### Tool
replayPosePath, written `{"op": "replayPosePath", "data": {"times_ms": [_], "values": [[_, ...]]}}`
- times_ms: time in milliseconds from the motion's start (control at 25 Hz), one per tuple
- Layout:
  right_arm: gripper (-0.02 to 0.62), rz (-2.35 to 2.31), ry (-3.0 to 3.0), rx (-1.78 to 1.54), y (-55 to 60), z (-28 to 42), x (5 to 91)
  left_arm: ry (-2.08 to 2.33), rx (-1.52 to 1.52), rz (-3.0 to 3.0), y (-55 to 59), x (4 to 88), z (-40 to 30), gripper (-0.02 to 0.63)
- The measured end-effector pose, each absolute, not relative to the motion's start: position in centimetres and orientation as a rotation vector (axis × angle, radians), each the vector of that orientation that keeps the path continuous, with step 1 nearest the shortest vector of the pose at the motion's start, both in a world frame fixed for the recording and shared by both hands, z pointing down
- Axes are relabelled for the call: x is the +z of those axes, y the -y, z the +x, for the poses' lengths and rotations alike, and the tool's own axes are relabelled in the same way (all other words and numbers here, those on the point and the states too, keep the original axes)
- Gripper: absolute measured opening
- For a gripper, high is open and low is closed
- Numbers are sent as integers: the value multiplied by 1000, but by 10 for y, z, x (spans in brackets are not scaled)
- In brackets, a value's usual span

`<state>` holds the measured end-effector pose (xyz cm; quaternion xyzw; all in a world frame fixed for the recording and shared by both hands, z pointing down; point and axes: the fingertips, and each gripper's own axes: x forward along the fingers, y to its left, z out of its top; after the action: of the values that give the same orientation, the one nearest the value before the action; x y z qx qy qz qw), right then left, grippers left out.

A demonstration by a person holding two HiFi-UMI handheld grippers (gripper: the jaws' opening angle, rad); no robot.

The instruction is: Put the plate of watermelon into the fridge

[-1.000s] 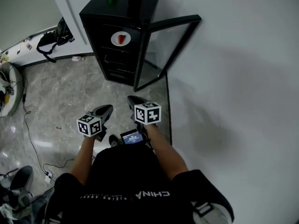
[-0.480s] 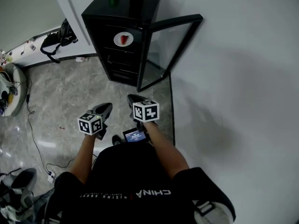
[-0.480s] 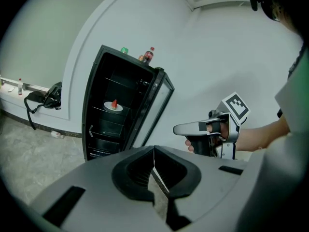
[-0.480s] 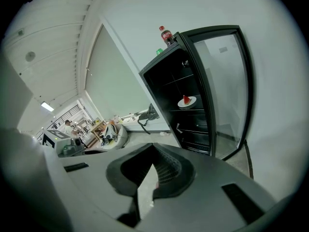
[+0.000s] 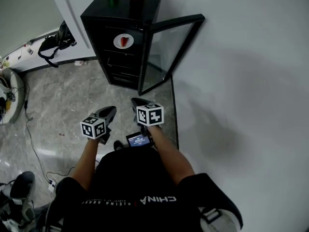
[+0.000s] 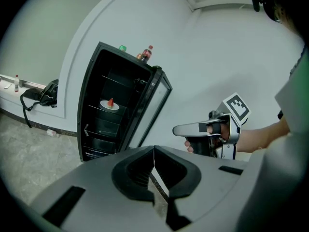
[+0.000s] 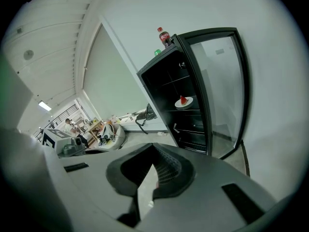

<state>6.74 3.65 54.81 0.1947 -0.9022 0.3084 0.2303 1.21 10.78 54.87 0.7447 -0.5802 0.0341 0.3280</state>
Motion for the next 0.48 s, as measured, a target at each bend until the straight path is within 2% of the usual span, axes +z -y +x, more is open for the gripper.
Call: {"op": "replayPosePath", "data": {"times_ms": [480], "values": [[14, 553, 2479, 874, -42, 74, 550, 1515, 24, 1975, -112, 544, 15, 12]]}}
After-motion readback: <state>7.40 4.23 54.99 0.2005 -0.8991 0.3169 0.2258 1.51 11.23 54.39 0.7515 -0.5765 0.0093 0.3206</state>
